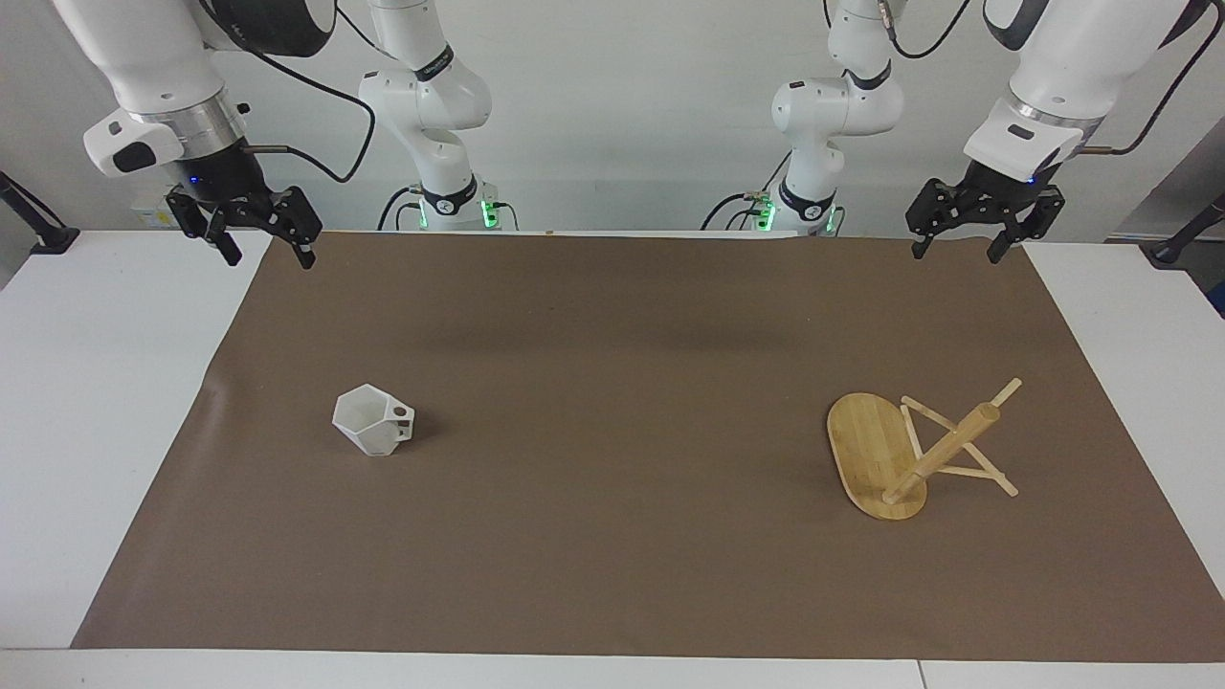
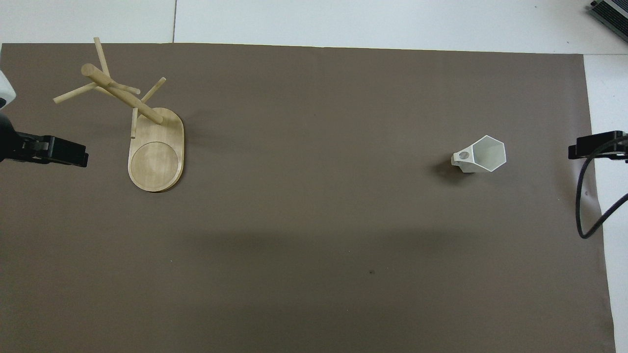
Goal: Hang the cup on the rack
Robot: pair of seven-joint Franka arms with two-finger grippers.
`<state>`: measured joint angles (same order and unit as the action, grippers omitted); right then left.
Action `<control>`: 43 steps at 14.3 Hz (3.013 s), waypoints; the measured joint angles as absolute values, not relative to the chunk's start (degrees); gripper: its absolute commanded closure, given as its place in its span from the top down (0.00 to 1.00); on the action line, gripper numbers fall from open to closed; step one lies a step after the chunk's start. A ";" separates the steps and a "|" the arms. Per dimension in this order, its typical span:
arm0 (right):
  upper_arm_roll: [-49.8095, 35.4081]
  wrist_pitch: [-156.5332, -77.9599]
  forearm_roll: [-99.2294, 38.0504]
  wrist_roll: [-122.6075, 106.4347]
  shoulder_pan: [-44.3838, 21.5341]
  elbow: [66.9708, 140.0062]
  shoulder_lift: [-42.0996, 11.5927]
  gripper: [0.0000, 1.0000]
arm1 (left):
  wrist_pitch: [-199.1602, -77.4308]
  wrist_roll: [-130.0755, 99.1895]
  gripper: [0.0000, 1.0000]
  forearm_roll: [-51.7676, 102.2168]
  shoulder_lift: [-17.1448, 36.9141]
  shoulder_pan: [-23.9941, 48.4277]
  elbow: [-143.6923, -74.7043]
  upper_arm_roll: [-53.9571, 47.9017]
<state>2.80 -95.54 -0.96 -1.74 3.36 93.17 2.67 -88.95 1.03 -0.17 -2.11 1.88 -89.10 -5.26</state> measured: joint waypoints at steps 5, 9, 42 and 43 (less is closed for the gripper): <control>2.80 -95.54 -0.96 -1.74 3.36 93.18 2.67 1.00 | -88.99 1.11 1.00 -0.16 -2.17 1.89 -89.10 -5.32; 2.80 -95.54 -0.96 -1.74 3.36 93.18 2.68 1.00 | -89.13 1.11 1.00 -0.16 -2.32 1.89 -89.10 -5.30; 1.95 -116.34 -3.06 -5.63 3.47 108.87 0.41 1.00 | -89.06 1.11 1.00 -0.16 -2.32 1.80 -89.23 -4.82; 2.07 -118.25 -3.06 -6.66 3.59 109.07 -1.27 1.00 | -89.06 1.11 1.00 -0.16 -2.32 1.80 -89.23 -4.82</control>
